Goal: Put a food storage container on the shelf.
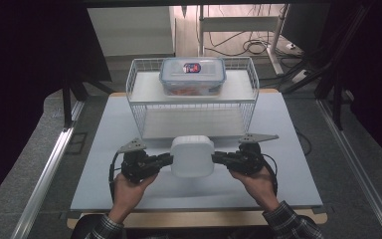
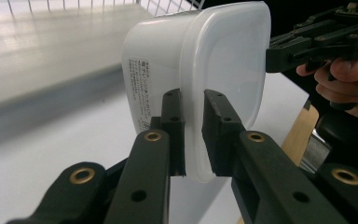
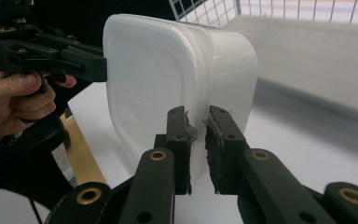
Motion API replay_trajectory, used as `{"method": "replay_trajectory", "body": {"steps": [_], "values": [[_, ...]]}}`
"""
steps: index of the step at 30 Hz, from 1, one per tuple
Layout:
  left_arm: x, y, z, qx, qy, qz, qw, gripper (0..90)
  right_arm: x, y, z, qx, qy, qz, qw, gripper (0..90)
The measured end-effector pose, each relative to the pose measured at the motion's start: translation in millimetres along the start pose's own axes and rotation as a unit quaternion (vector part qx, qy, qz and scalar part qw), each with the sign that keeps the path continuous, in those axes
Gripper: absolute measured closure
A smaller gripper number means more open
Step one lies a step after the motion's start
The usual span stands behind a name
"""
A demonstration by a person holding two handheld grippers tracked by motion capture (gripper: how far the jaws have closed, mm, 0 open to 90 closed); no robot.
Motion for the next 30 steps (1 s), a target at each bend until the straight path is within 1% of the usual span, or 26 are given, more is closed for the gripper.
{"method": "replay_trajectory", "body": {"steps": [1, 2, 4, 5, 6, 7, 8, 11, 12, 13, 14, 17, 18, 19, 20, 21, 22, 23, 24, 25, 26, 27, 28, 29, 30], "values": [[0.0, 0.0, 0.0, 0.000, 0.000, 0.000, 1.0000, 79.8, 0.0, 0.0, 0.0, 0.000, 0.000, 0.000, 1.0000, 79.3], [6.7, -1.6, 0.2, 0.000, 0.005, -0.005, 1.0000, 79.8, 7.8, -1.7, 0.4, -0.002, -0.005, -0.006, 1.0000, 79.3], [13.5, -3.1, 0.0, 0.001, 0.008, -0.011, 0.9999, 79.8, 15.3, -3.4, 0.4, -0.003, -0.012, -0.012, 0.9998, 79.3], [13.5, -3.1, 0.0, 0.001, 0.008, -0.011, 0.9999, 79.8, 18.8, -4.3, 0.5, -0.004, -0.012, -0.015, 0.9998, 79.3], [20.3, -4.1, -0.1, 0.001, 0.011, -0.015, 0.9998, 79.8, 22.2, -5.1, 0.2, -0.004, -0.016, -0.017, 0.9997, 79.3], [20.3, -4.1, -0.1, 0.001, 0.011, -0.015, 0.9998, 79.8, 22.2, -5.1, 0.2, -0.004, -0.016, -0.017, 0.9997, 79.3], [27.8, -5.4, -0.4, 0.001, 0.015, -0.019, 0.9997, 79.8, 29.1, -7.2, 0.0, -0.005, -0.019, -0.021, 0.9996, 79.2], [39.7, -7.7, -1.7, 0.002, 0.021, -0.027, 0.9994, 79.8, 40.4, -10.8, -0.7, -0.006, -0.022, -0.029, 0.9993, 79.2], [39.7, -7.7, -1.7, 0.002, 0.021, -0.027, 0.9994, 79.8, 40.4, -10.8, -0.7, -0.006, -0.022, -0.029, 0.9993, 79.2], [43.8, -8.1, -2.2, 0.005, 0.024, -0.029, 0.9993, 79.8, 48.2, -13.2, -1.2, -0.007, -0.026, -0.033, 0.9991, 79.1], [52.0, -8.9, -3.4, 0.007, 0.030, -0.032, 0.9990, 79.8, 52.1, -14.5, -1.4, -0.009, -0.030, -0.035, 0.9989, 79.0], [65.2, -9.9, -4.5, 0.009, 0.037, -0.036, 0.9986, 79.9, 64.0, -18.6, -2.0, -0.013, -0.038, -0.043, 0.9982, 79.0], [69.7, -10.1, -4.8, 0.010, 0.039, -0.037, 0.9985, 79.8, 67.9, -20.3, -2.2, -0.014, -0.039, -0.045, 0.9981, 78.9], [69.7, -10.1, -4.8, 0.010, 0.039, -0.037, 0.9985, 79.8, 67.9, -20.3, -2.2, -0.014, -0.039, -0.045, 0.9981, 78.9], [78.8, -9.9, -5.0, 0.012, 0.043, -0.037, 0.9983, 79.8, 75.8, -22.8, -3.5, -0.017, -0.042, -0.049, 0.9978, 78.9], [78.8, -9.9, -5.0, 0.012, 0.043, -0.037, 0.9983, 79.8, 75.8, -22.8, -3.5, -0.017, -0.042, -0.049, 0.9978, 78.9], [83.5, -9.8, -5.2, 0.013, 0.045, -0.037, 0.9982, 79.8, 83.3, -24.6, -5.5, -0.019, -0.041, -0.054, 0.9975, 78.8], [93.4, -10.6, -5.8, 0.015, 0.049, -0.038, 0.9980, 79.8, 87.2, -25.6, -6.6, -0.019, -0.043, -0.056, 0.9973, 78.7], [93.4, -10.6, -5.8, 0.015, 0.049, -0.038, 0.9980, 79.8, 91.2, -26.9, -7.2, -0.019, -0.041, -0.059, 0.9972, 78.7], [98.6, -11.5, -6.2, 0.014, 0.052, -0.039, 0.9978, 79.8, 91.2, -26.9, -7.2, -0.019, -0.041, -0.059, 0.9972, 78.7], [104.0, -12.5, -6.7, 0.015, 0.055, -0.040, 0.9976, 79.8, 99.9, -29.4, -8.2, -0.018, -0.040, -0.065, 0.9969, 78.6], [109.4, -13.6, -7.1, 0.016, 0.058, -0.040, 0.9974, 79.8, 104.8, -30.6, -8.6, -0.019, -0.043, -0.069, 0.9965, 78.5], [119.8, -16.2, -7.7, 0.017, 0.062, -0.040, 0.9971, 79.8, 109.7, -32.0, -8.4, -0.019, -0.044, -0.071, 0.9963, 78.5], [119.8, -16.2, -7.7, 0.017, 0.062, -0.040, 0.9971, 79.9, 114.7, -33.5, -8.1, -0.020, -0.045, -0.073, 0.9961, 78.5], [129.4, -18.5, -7.6, 0.016, 0.066, -0.040, 0.9969, 79.9, 119.6, -34.9, -7.8, -0.021, -0.048, -0.076, 0.9958, 78.4]]}}
Point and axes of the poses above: each handheld gripper's, and its own axes: y roughly forward along the jaws, x roughly out of its top, z roughly to its left, the point moved 4 cm from there along y, roughly forward along the jaws
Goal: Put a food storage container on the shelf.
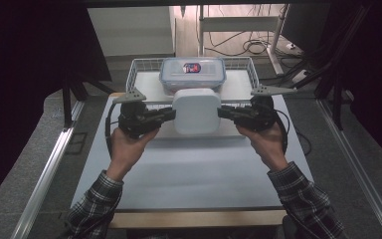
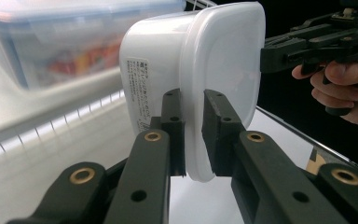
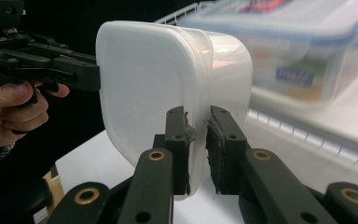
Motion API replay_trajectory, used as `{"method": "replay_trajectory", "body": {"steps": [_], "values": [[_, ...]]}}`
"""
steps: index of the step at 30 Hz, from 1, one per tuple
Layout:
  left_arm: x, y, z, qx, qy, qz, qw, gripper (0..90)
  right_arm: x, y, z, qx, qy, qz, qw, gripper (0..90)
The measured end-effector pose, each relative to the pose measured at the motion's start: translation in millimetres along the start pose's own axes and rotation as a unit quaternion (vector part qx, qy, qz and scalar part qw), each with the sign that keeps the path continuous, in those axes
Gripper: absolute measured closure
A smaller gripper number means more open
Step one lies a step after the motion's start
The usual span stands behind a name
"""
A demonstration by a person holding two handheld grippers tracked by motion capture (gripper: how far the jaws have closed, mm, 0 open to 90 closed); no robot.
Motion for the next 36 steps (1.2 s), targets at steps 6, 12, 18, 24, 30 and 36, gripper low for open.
{"method": "replay_trajectory", "body": {"steps": [6, 12, 18, 24, 30, 36], "values": [[24.9, -5.0, 4.0, -0.001, 0.006, -0.005, 1.0000, 80.1, 29.0, -3.2, -0.4, -0.001, -0.005, -0.016, 0.9999, 78.4], [43.4, -8.8, 10.0, 0.003, 0.015, -0.004, 0.9999, 80.1, 53.9, -1.5, -1.2, -0.007, -0.016, -0.022, 0.9996, 78.3], [70.1, -15.4, 18.1, -0.005, 0.010, -0.019, 0.9997, 80.6, 75.8, 5.0, -5.4, -0.010, -0.010, -0.029, 0.9995, 77.5], [87.7, -15.3, 24.7, -0.006, 0.010, -0.026, 0.9996, 81.2, 94.0, 14.1, -12.8, -0.024, -0.007, -0.030, 0.9992, 76.1], [93.8, -5.3, 38.5, 0.001, -0.001, -0.018, 0.9998, 81.1, 102.9, 23.4, -22.0, -0.038, 0.000, -0.027, 0.9989, 76.0], [94.8, 4.8, 50.2, 0.006, -0.013, -0.014, 0.9998, 80.3, 106.1, 30.8, -30.2, -0.048, 0.005, -0.024, 0.9985, 76.2]]}}
Point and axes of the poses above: each handheld gripper's, and its own axes: y roughly forward along the jaws, x roughly out of its top, z roughly to its left, the point moved 4 cm from there along y, roughly forward along the jaws
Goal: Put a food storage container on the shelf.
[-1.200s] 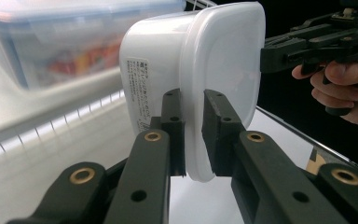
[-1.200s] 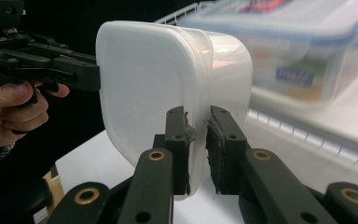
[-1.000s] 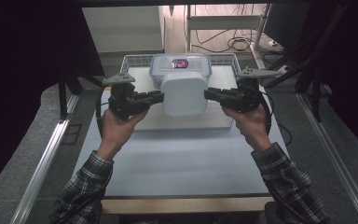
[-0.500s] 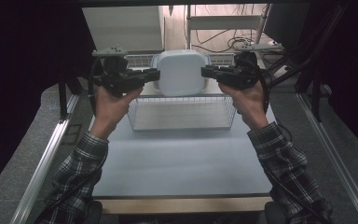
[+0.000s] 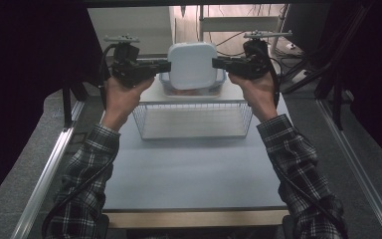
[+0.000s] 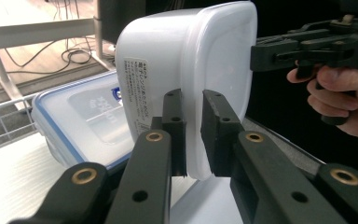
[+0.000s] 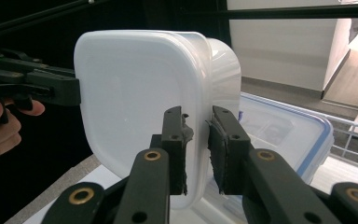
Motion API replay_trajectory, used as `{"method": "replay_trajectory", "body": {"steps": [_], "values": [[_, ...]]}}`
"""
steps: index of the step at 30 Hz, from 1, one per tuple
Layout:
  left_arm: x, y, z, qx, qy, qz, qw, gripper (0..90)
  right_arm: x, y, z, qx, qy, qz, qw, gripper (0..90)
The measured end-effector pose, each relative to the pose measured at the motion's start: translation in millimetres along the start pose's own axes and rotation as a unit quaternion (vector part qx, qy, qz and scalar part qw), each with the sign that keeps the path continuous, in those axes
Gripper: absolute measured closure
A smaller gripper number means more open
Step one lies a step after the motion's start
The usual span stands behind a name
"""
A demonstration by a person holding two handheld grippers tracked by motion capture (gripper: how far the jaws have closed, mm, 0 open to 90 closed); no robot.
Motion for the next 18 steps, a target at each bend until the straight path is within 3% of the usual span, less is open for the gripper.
{"method": "replay_trajectory", "body": {"steps": [3, 7, 10, 12, 18], "values": [[0.7, 1.3, 1.9, 0.005, 0.001, -0.001, 1.0000, 78.6, 0.8, 0.4, -1.0, 0.004, 0.005, 0.000, 1.0000, 76.3], [2.6, 5.0, 4.1, 0.015, 0.008, -0.001, 0.9999, 68.3, 2.5, 1.7, -0.6, 0.012, 0.007, -0.003, 0.9999, 75.6], [4.1, 10.2, 4.8, 0.023, 0.010, -0.002, 0.9997, 64.9, 4.2, 4.2, -0.3, 0.003, 0.001, 0.001, 1.0000, 70.2], [4.9, 17.1, 5.3, 0.043, 0.016, 0.001, 0.9989, 61.9, 5.8, 7.8, -1.6, -0.003, 0.000, 0.001, 1.0000, 66.8], [5.9, 28.2, 9.0, 0.070, 0.019, 0.004, 0.9973, 58.0, 7.4, 15.6, -5.2, -0.021, -0.007, 0.008, 0.9997, 63.2]]}}
Point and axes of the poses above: each handheld gripper's, and its own axes: y roughly forward along the jaws, x roughly out of its top, z roughly to its left, the point moved 4 cm from there along y, roughly forward along the jaws
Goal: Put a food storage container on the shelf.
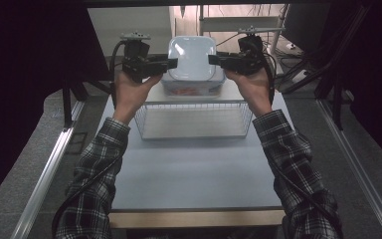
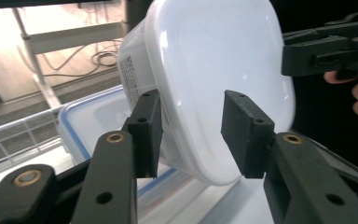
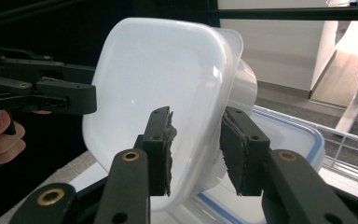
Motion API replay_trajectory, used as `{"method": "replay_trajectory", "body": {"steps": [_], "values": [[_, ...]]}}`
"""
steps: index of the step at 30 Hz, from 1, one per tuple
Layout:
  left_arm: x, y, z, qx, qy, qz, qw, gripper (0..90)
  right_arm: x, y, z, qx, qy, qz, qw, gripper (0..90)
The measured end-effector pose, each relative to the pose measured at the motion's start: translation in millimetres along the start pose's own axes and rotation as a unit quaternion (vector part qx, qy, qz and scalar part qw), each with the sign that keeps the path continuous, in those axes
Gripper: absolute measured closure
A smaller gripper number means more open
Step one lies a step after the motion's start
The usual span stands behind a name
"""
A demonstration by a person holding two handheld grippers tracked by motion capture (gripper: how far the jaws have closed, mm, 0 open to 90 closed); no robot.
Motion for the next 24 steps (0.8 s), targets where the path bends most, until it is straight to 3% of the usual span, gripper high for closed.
{"method": "replay_trajectory", "body": {"steps": [9, 15, 17, 20, 24], "values": [[1.6, 10.6, 4.6, 0.005, -0.013, 0.003, 0.9999, 49.6, -0.3, 9.6, -3.5, -0.010, 0.005, 0.002, 0.9999, 58.5], [5.2, 15.6, 6.0, 0.037, 0.002, 0.007, 0.9993, 41.1, 1.0, 14.1, -5.5, -0.019, 0.018, 0.008, 0.9996, 53.6], [6.8, 17.5, 6.0, 0.043, -0.001, 0.004, 0.9991, 40.2, 1.0, 15.8, -7.7, -0.029, 0.027, 0.004, 0.9992, 51.7], [8.0, 19.1, 6.9, 0.048, -0.006, -0.001, 0.9988, 40.1, 2.5, 17.0, -8.2, -0.059, 0.011, -0.008, 0.9982, 52.2], [9.8, 21.8, 10.5, 0.049, -0.014, -0.004, 0.9987, 38.7, 2.6, 18.1, -8.9, -0.066, 0.009, -0.011, 0.9977, 53.3]]}}
Point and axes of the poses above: each handheld gripper's, and its own axes: y roughly forward along the jaws, x roughly out of its top, z roughly to its left, the point moved 4 cm from there along y, roughly forward along the jaws
